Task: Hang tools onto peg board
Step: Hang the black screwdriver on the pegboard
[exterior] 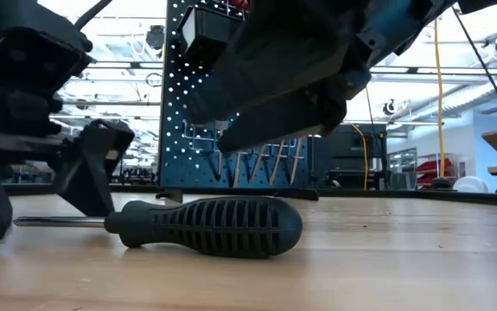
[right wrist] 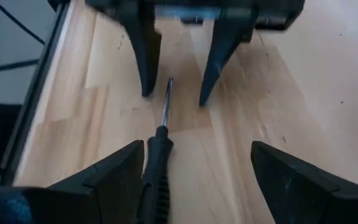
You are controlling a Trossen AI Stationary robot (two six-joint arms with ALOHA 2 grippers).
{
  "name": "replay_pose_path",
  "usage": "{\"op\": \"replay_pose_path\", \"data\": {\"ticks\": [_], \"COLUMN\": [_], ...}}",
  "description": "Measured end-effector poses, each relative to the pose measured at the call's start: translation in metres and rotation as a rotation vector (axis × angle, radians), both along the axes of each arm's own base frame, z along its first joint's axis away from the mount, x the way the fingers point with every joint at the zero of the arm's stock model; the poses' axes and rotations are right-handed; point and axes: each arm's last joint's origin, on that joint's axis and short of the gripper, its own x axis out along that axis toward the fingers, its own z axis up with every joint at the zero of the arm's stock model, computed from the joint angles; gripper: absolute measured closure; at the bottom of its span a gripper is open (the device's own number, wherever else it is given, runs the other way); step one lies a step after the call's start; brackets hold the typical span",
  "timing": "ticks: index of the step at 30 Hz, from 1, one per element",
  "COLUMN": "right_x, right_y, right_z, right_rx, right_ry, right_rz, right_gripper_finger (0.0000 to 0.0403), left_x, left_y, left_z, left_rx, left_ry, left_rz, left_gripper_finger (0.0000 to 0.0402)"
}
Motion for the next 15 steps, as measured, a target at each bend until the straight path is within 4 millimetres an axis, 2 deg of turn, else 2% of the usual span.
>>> {"op": "replay_pose_path", "data": {"ticks": [5, 8, 11, 15], "right_x": [-0.001, -0.004, -0.009, -0.015], "right_y": [0.002, 0.007, 0.016, 0.026], "right_z": [0.0, 0.0, -0.001, -0.001], "right_rx": [0.056, 0.089, 0.11, 0.141], "right_ry": [0.001, 0.007, 0.011, 0.015], "right_rz": [-0.036, -0.051, -0.042, -0.035], "right_gripper_finger": [0.0117, 0.0117, 0.0117, 0.0117], "left_x": [0.017, 0.021, 0.021, 0.021], "left_y": [-0.013, -0.017, -0.017, -0.016], "left_z": [-0.012, -0.017, -0.017, -0.017], "left_rx": [0.026, 0.023, 0.024, 0.031], "left_ry": [-0.008, -0.008, -0.004, 0.001], "left_rz": [-0.01, -0.016, -0.023, -0.02], "left_gripper_finger": [0.0142, 0.0158, 0.0199, 0.0288]}}
